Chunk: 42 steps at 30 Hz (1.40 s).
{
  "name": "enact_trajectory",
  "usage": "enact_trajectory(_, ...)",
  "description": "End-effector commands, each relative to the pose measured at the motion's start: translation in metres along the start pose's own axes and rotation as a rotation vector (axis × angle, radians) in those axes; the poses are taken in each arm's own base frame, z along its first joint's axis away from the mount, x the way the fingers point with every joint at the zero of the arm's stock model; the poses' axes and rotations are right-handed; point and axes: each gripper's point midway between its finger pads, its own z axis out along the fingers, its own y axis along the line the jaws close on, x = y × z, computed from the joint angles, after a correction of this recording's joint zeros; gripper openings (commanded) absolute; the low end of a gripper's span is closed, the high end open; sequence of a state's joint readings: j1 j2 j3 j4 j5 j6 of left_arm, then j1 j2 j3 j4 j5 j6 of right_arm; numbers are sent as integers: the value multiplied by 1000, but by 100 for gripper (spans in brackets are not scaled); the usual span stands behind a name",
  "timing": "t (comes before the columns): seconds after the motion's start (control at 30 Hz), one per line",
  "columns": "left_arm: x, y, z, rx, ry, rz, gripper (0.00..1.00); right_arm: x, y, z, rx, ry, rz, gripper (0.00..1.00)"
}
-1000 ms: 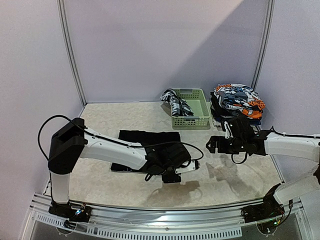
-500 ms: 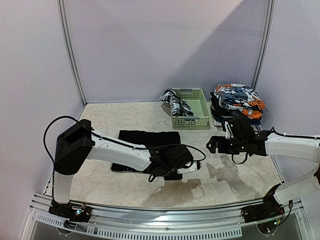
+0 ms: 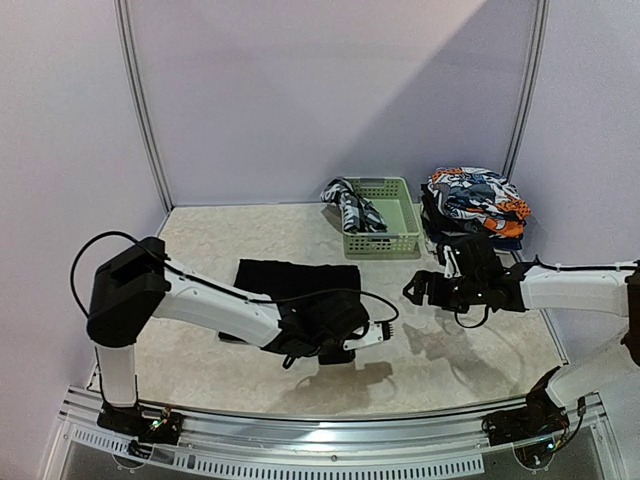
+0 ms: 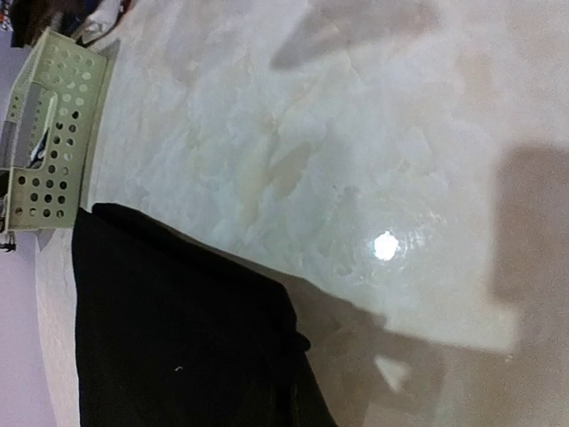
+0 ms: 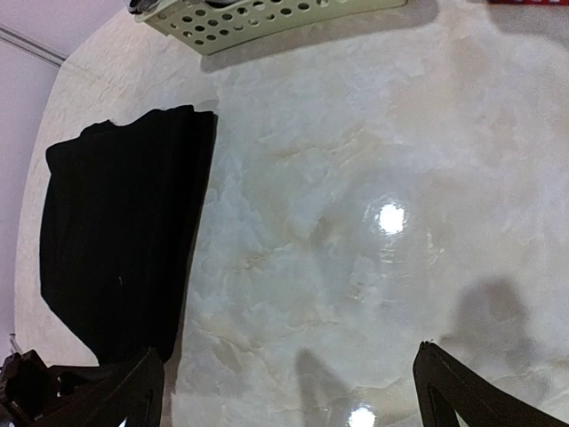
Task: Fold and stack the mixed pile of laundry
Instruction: Pick up the square-folded T-shirt from the center of the board, then pass from the left arm to the right
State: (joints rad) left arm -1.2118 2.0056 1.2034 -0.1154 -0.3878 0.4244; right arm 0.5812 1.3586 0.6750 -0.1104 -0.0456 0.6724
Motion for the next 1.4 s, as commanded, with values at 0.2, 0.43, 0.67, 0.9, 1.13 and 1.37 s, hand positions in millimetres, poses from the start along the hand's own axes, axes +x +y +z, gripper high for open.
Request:
enact_trajectory(0.2, -26, 24, -28, -24, -180, -141, 0, -2, 68, 37, -345, 117, 173, 99)
enact_trajectory(0.43, -29, 25, -35, -15, -218, -166, 0, 11, 91, 73, -428, 211, 243, 99)
enact_trajectory(0.67, -34, 28, -43, -15, -252, -188, 0, 23, 97, 102, -454, 280, 306, 99)
enact_trajectory(0.9, -37, 37, -53, -40, -290, -218, 0, 24, 99, 116, -459, 299, 330, 99)
enact_trajectory(1.13, -37, 41, -57, -56, -299, -238, 0, 26, 98, 128, -468, 306, 371, 98)
enact_trajectory(1.37, -41, 46, -63, -64, -331, -268, 0, 24, 95, 136, -468, 297, 397, 93)
